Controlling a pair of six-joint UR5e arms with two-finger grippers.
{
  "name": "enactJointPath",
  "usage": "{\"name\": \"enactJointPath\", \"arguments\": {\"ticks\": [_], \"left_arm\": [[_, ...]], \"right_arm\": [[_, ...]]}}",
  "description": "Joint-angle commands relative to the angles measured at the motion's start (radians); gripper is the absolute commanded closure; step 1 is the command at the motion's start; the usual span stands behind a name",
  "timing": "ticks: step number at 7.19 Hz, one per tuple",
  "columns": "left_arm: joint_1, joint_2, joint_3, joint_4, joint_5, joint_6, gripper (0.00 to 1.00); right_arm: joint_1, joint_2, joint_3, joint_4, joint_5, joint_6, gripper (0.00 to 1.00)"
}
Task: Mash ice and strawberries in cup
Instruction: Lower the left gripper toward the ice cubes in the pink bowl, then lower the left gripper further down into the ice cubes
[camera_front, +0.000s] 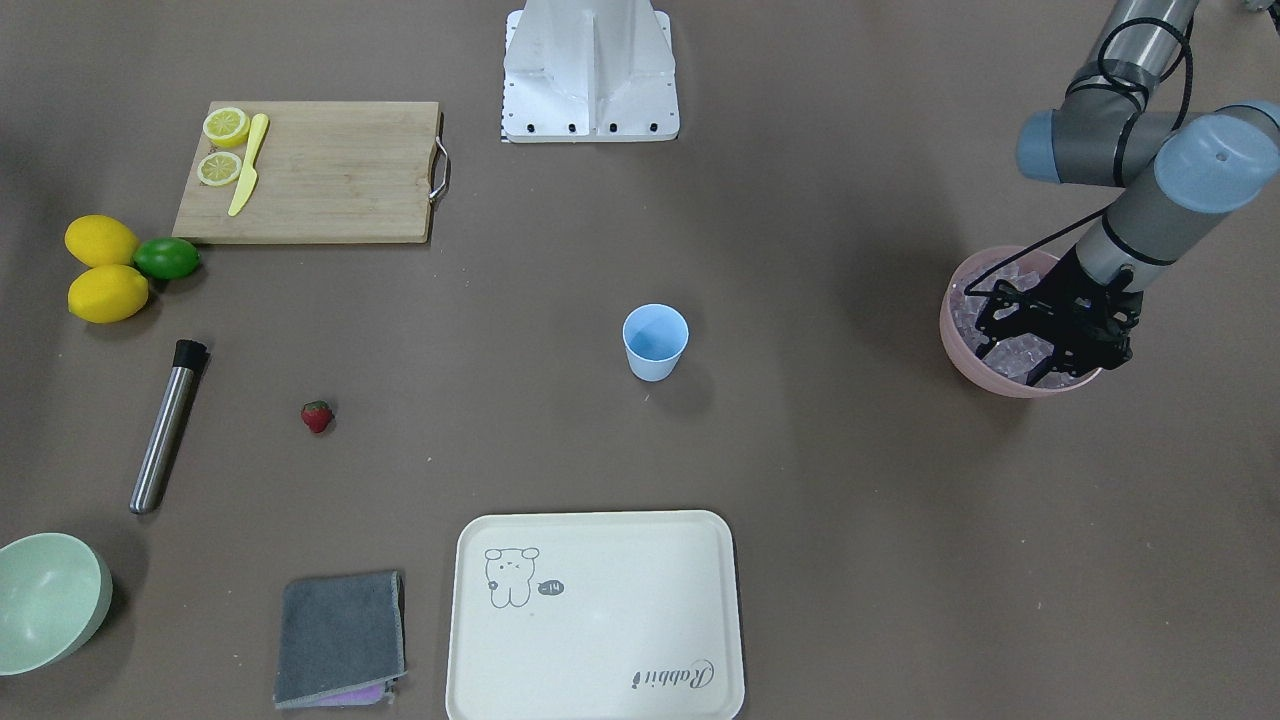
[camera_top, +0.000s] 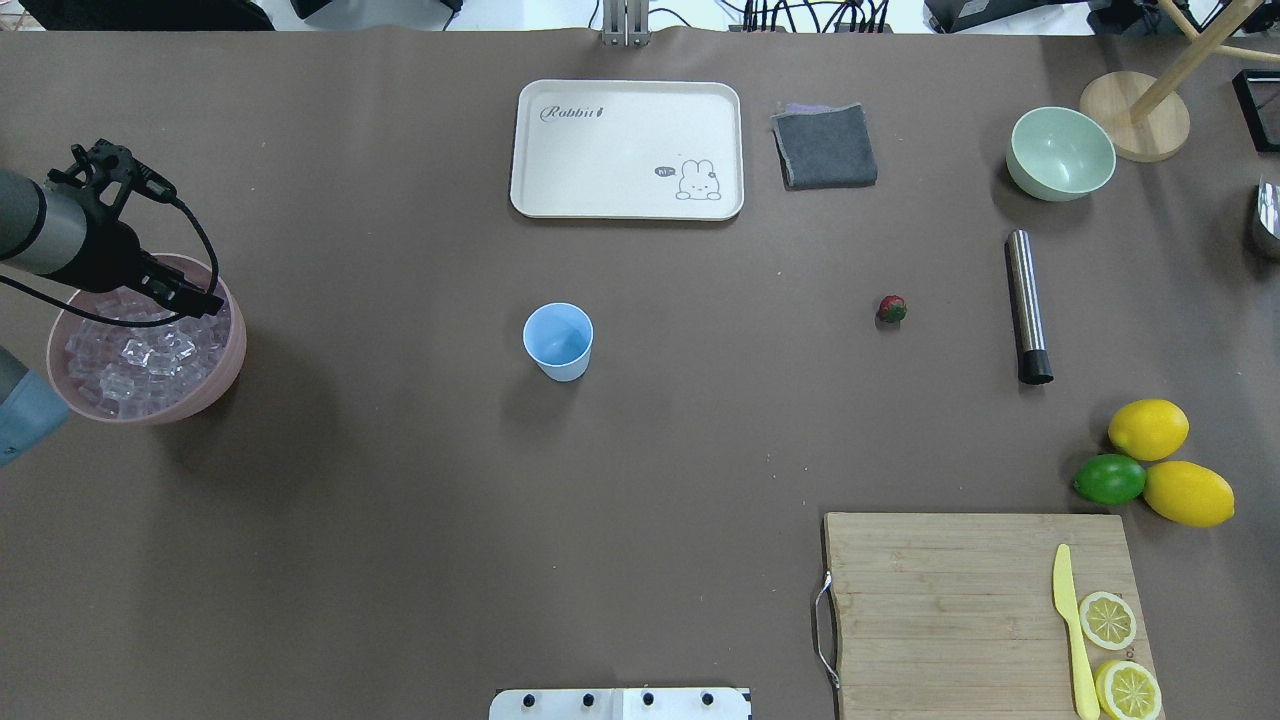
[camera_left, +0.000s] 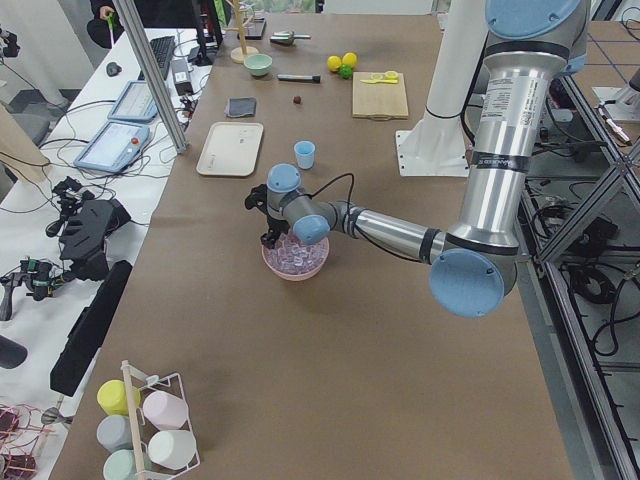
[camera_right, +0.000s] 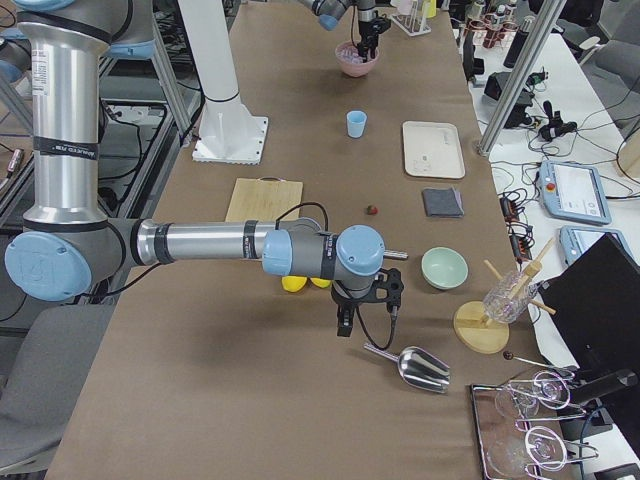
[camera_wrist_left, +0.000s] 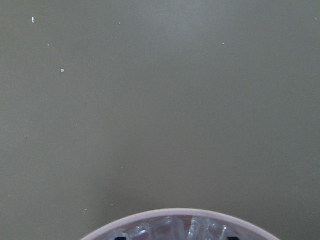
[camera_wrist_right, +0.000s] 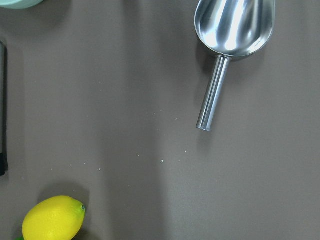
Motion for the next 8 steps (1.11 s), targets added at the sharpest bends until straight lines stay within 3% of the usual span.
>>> {"name": "enactJointPath", "arguments": {"ticks": [1,2,4,7,8], "left_arm": [[0.000,0.001,0.002,0.000,0.000,-0.001,0.45],[0.002,0.001,0.002,0.000,0.000,-0.001,0.53],[0.002,0.001,0.002,0.000,0.000,-0.001,0.55],[0.002,0.000,0.002,0.000,0.000,0.000,0.86],[0.002,0.000,0.000,0.000,0.000,0.000,0.89]], "right_arm": [[0.000,-0.001,0.000,0.000,0.000,0.000,0.00],[0.000,-0.001,0.000,0.000,0.000,0.000,0.00],[0.000,-0.001,0.000,0.000,0.000,0.000,0.00],[0.000,-0.001,0.000,0.000,0.000,0.000,0.00],[0.000,-0.001,0.000,0.000,0.000,0.000,0.00]]}}
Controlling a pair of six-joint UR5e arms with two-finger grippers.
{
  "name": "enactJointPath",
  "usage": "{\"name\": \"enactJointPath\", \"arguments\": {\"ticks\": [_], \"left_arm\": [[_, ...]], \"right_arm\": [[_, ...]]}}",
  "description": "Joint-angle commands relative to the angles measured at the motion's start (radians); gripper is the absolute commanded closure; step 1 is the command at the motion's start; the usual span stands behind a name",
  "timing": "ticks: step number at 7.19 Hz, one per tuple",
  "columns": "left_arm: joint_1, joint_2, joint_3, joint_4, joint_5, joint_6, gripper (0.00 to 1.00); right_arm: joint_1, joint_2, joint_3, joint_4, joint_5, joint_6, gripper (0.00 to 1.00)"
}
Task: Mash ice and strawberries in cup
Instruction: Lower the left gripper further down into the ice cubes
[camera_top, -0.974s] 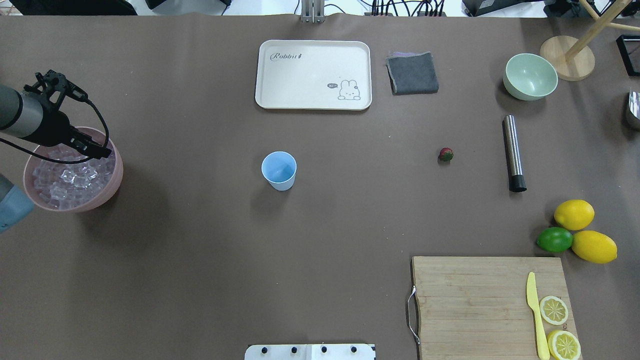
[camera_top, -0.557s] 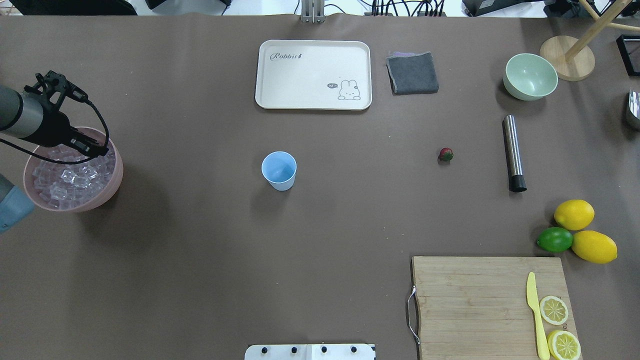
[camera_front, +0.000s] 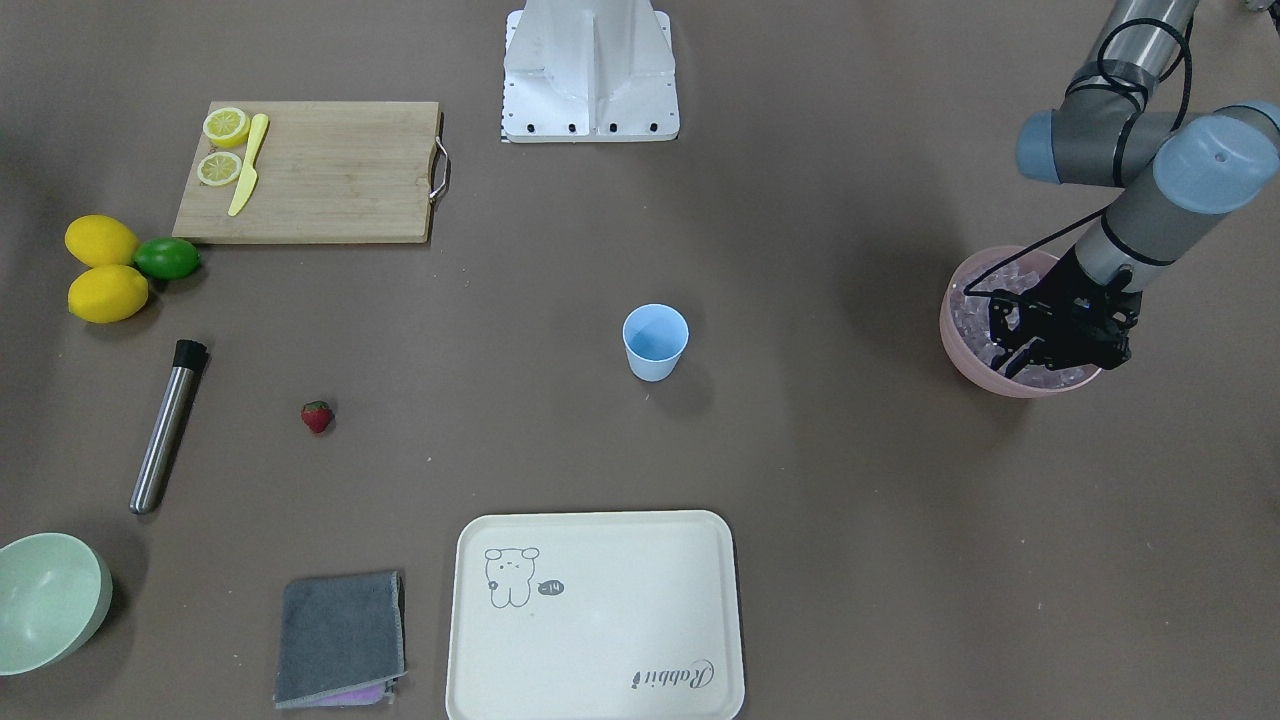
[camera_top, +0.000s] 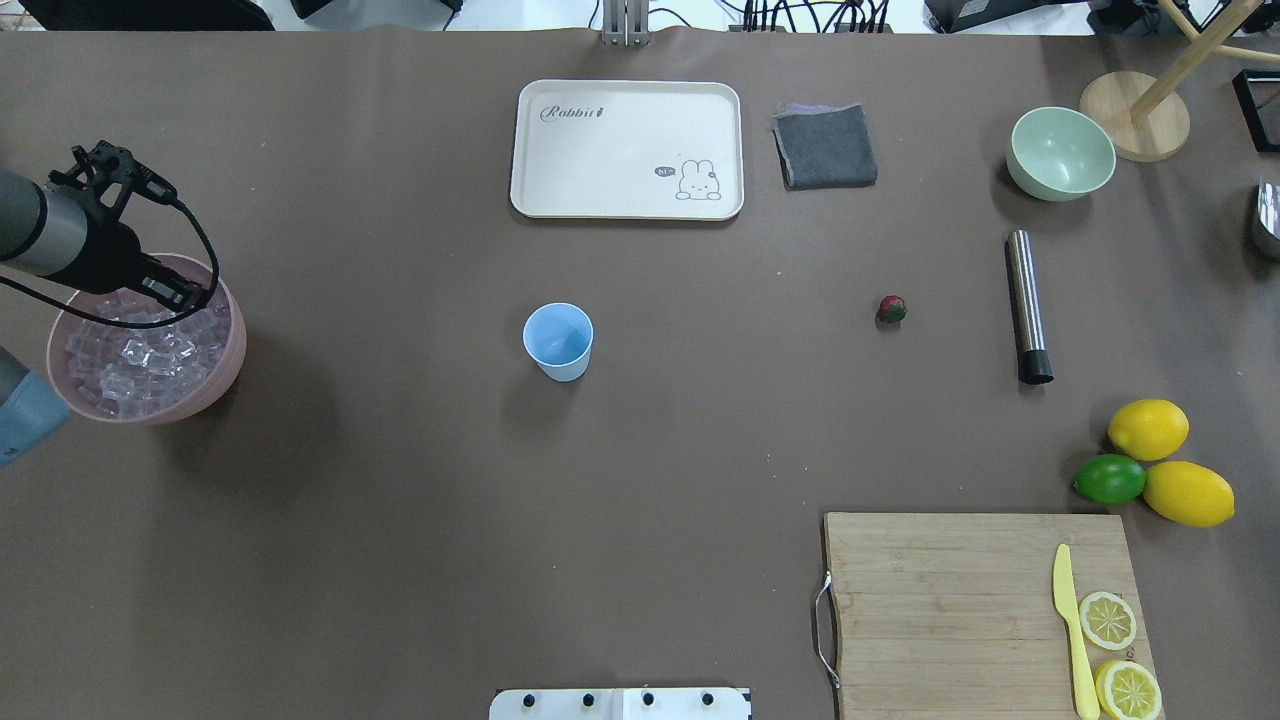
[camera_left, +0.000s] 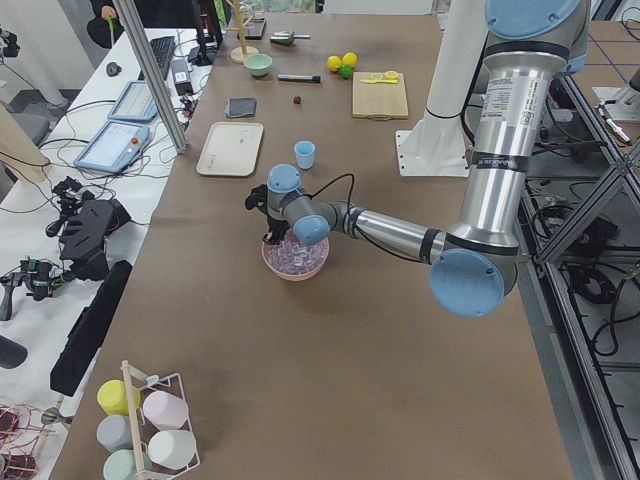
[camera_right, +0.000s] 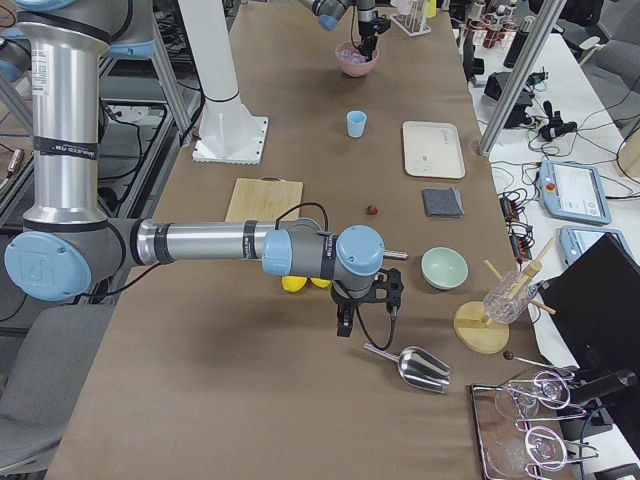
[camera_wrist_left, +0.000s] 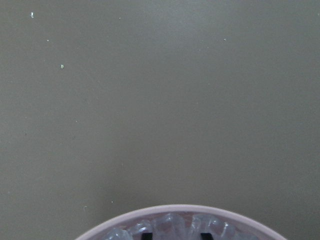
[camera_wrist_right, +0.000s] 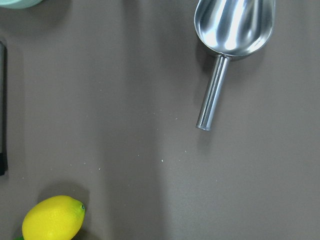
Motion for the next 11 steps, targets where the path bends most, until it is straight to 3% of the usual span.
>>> {"name": "enactJointPath", "arguments": {"ticks": [1,2,3,4,11], "left_arm": [[0.000,0.000,-0.001,0.000,0.000,0.000,0.89],[0.000,0.001,-0.001,-0.002,-0.003,-0.001,0.45],[0.000,0.003,-0.005,-0.002,-0.011,-0.010,0.14],[-0.002,0.006,-0.012,-0.002,-0.012,-0.017,0.03],[-0.021,0.092,-0.068,0.006,-0.041,-0.059,0.03]], "right_arm": [[0.000,0.000,-0.002,0.000,0.000,0.000,0.00],[0.000,0.000,0.000,0.000,0.000,0.000,0.00],[0.000,0.000,0.000,0.000,0.000,0.000,0.00],[0.000,-0.003,0.000,0.000,0.000,0.000,0.00],[0.000,-0.006,0.000,0.000,0.000,0.002,0.00]]}}
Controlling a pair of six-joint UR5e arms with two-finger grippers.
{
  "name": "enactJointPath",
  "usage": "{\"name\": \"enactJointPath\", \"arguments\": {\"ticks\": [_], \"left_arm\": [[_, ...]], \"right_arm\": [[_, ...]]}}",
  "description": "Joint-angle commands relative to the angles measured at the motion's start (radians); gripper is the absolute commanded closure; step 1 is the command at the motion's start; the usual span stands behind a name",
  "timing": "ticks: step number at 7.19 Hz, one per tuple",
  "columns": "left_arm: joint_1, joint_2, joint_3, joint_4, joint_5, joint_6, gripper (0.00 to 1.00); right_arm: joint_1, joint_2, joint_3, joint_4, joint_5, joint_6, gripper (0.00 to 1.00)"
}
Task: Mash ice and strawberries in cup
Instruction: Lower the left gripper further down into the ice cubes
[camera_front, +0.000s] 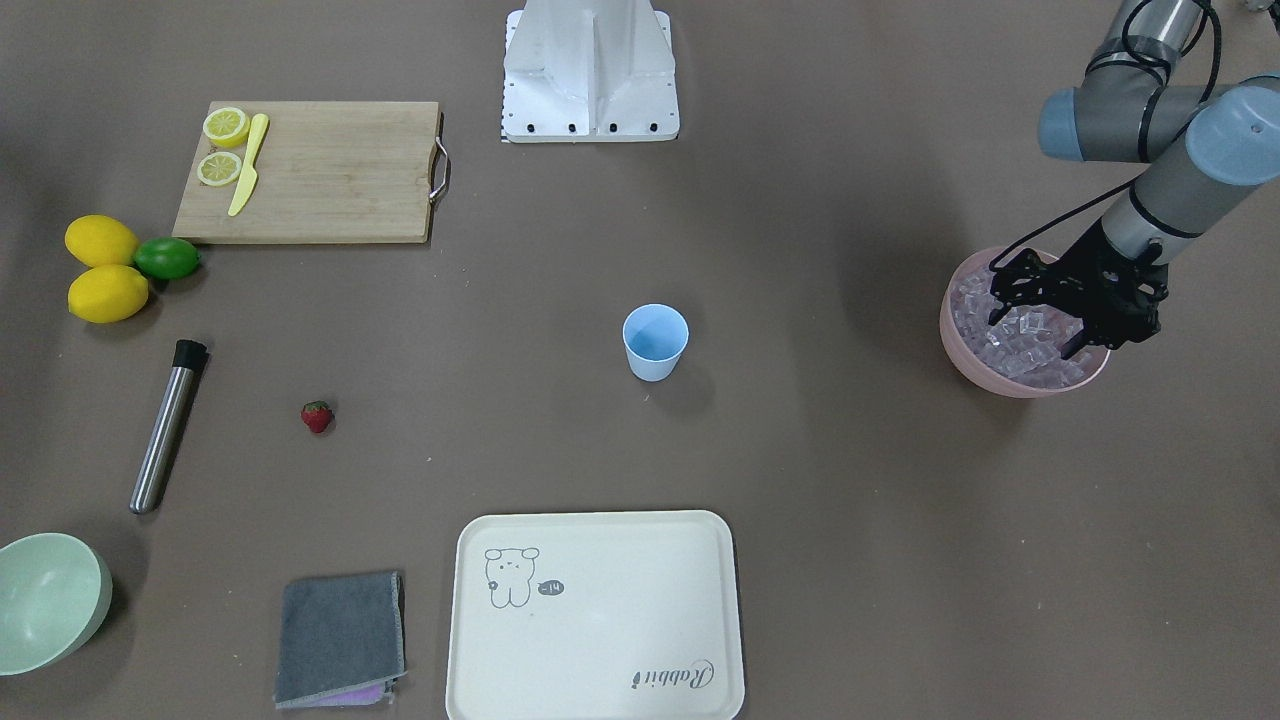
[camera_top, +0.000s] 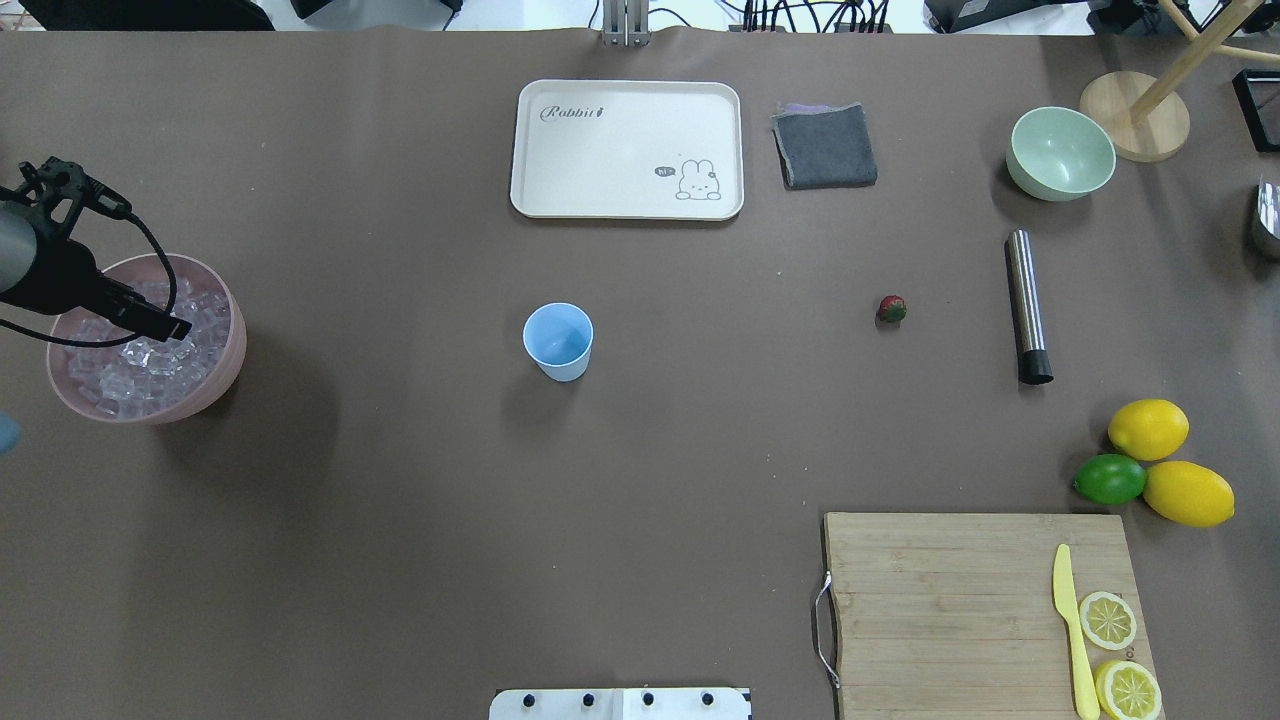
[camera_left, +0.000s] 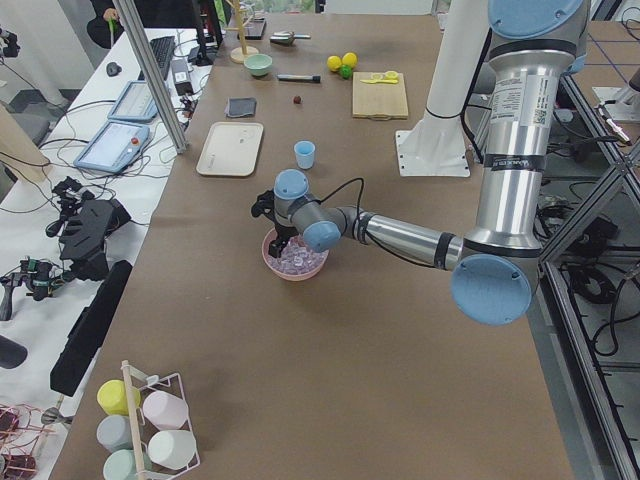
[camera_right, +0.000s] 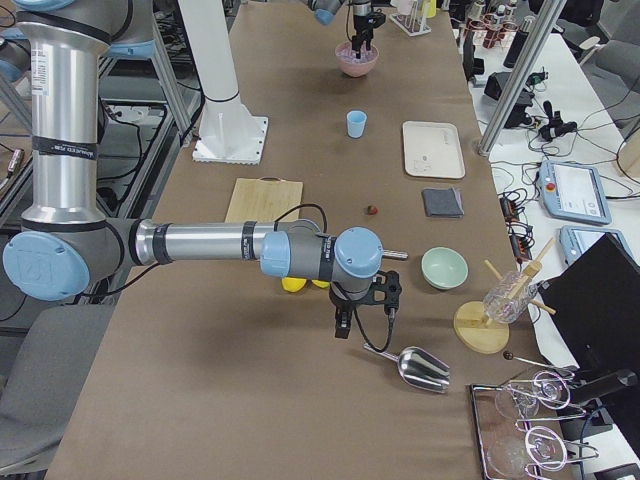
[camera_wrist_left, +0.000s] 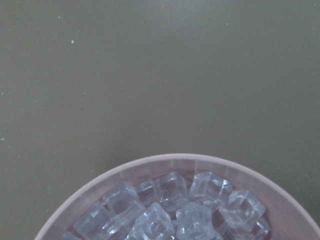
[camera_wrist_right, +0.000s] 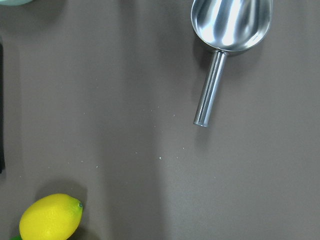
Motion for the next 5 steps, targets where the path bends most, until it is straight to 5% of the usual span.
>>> {"name": "enactJointPath", "arguments": {"ticks": [1,3,5], "left_arm": [[0.001,0.004,-0.012,-0.002,-0.002,-0.054,0.03],[0.006,0.002,-0.006,-0.003,0.000,-0.061,0.04],[0.015,-0.004,0.003,-0.003,0.006,-0.059,0.18]], "right_arm": [[0.000,0.000,0.003,0.000,0.000,0.000,0.00],[0.000,0.000,0.000,0.000,-0.001,-0.001,0.00],[0.000,0.000,-0.002,0.000,-0.001,-0.001,0.00]]}}
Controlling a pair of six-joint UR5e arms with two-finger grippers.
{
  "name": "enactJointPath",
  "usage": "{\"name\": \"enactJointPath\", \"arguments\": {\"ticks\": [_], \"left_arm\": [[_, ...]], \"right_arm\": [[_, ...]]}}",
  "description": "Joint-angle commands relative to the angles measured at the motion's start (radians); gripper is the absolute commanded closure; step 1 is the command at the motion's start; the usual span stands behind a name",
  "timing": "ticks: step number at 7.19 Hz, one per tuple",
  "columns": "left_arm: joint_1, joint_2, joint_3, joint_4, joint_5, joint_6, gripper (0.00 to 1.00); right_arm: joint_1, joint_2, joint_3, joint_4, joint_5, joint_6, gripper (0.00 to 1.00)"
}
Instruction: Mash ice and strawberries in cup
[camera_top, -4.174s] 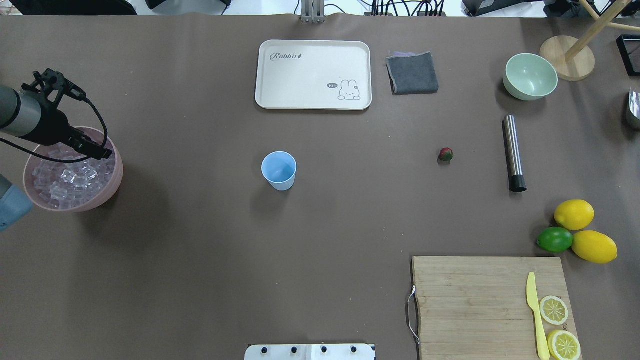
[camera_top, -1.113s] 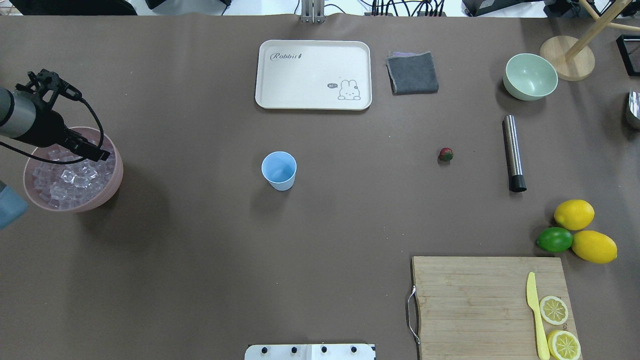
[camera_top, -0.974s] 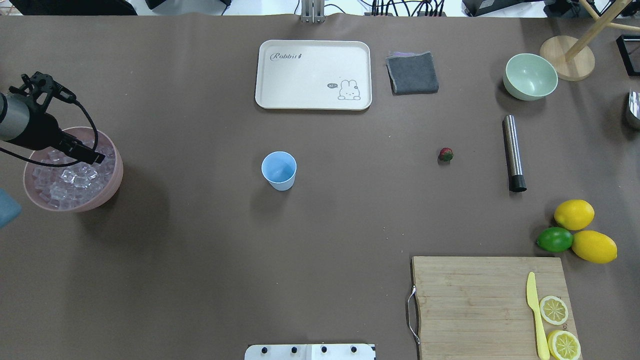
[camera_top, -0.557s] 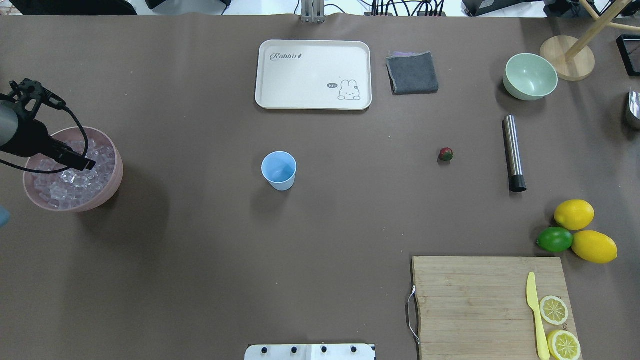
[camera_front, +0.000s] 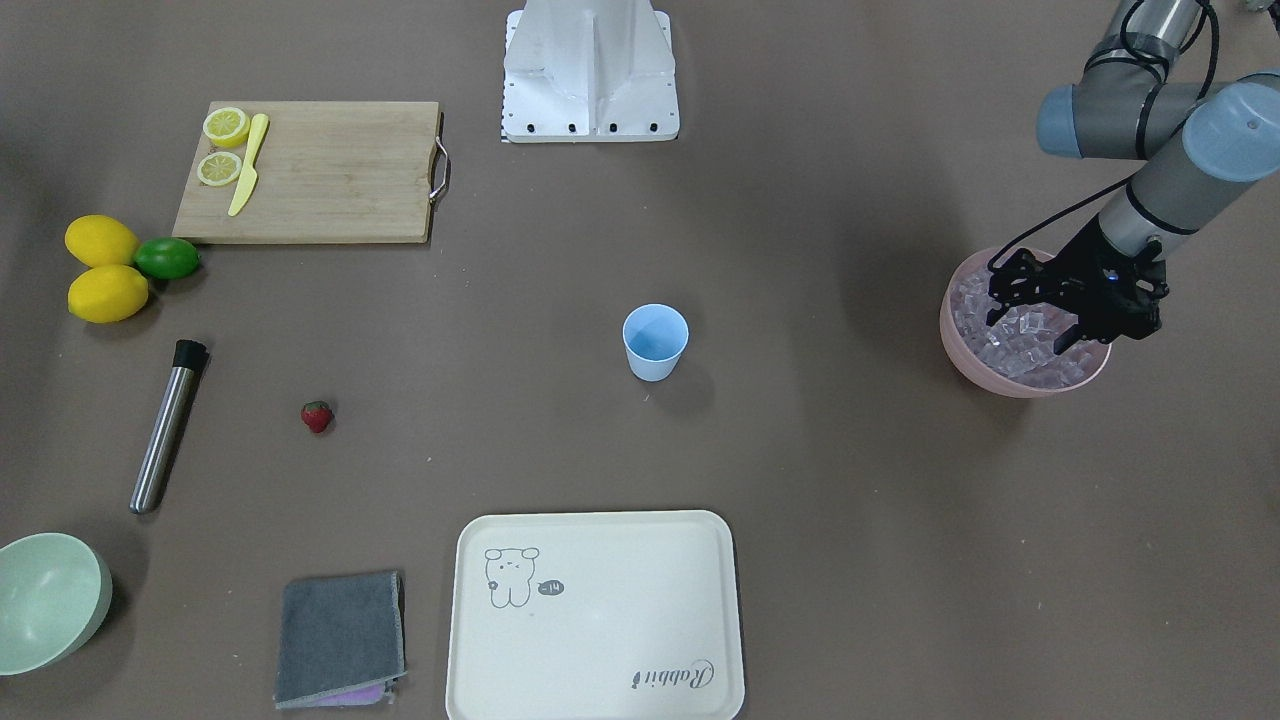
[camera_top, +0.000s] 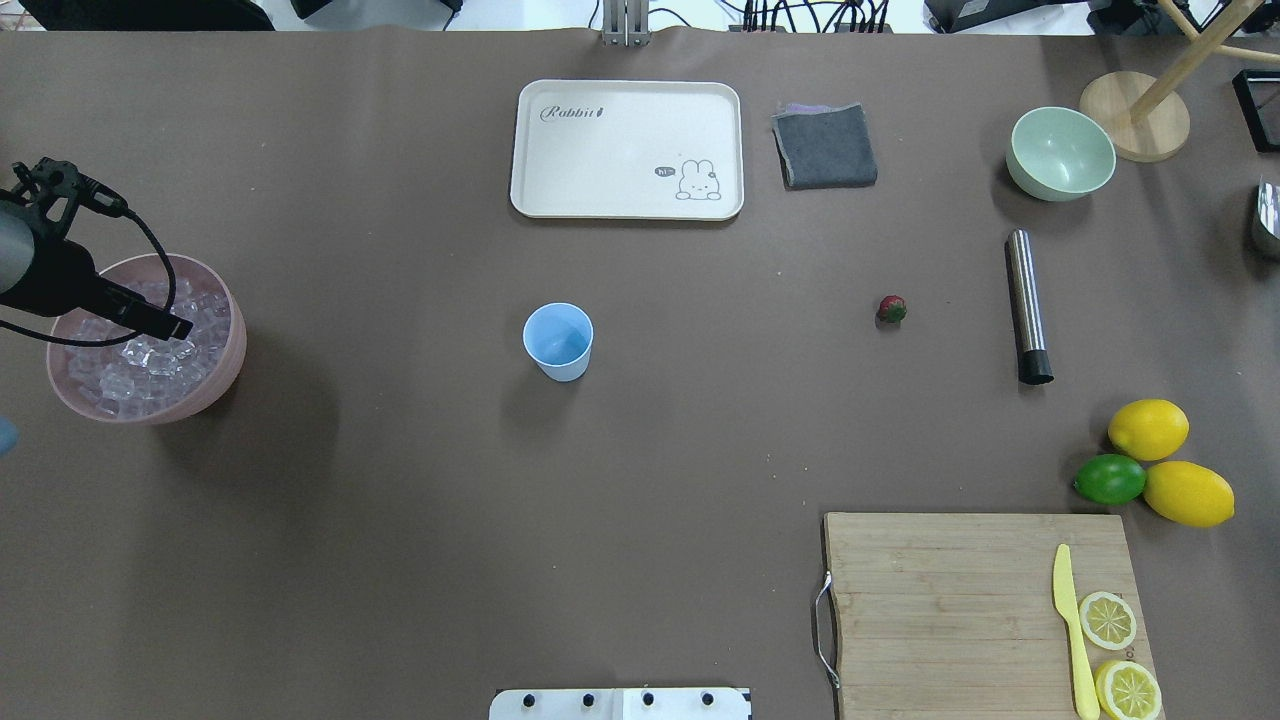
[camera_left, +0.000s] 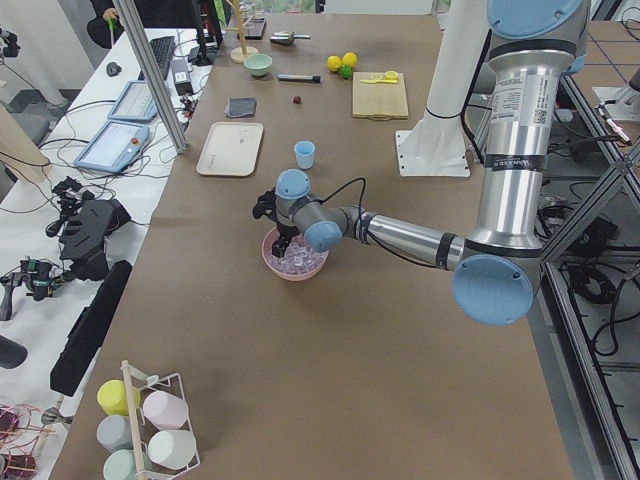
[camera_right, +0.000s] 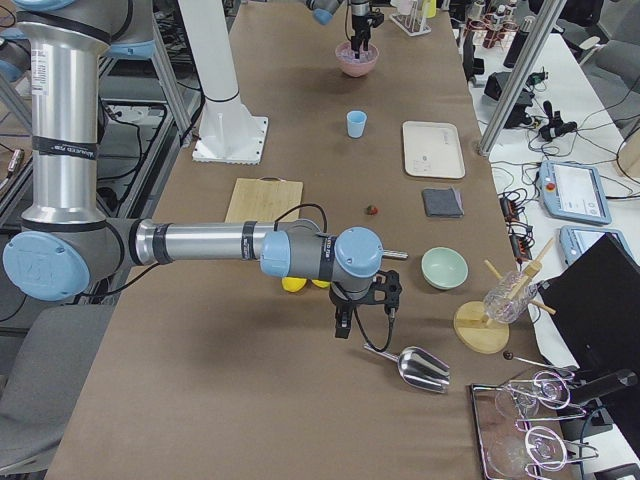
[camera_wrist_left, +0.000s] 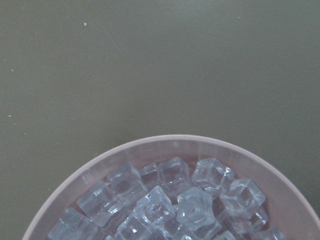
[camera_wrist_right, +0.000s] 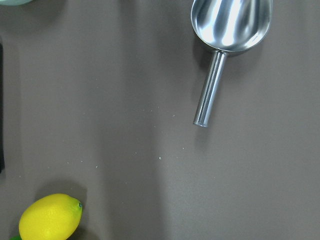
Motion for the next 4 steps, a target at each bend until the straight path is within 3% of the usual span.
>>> {"name": "enactJointPath", "arguments": {"ticks": [1,4], "left_arm": [[0.012,-0.002,0.006,0.000,0.004,0.000,0.19],[0.020,-0.003,0.006,-0.002,0.006,-0.002,0.19]], "right_arm": [[0.000,0.000,-0.001,-0.002,0.000,0.000,0.00],[0.000,-0.002,-0.001,-0.002,-0.002,0.000,0.00]]}}
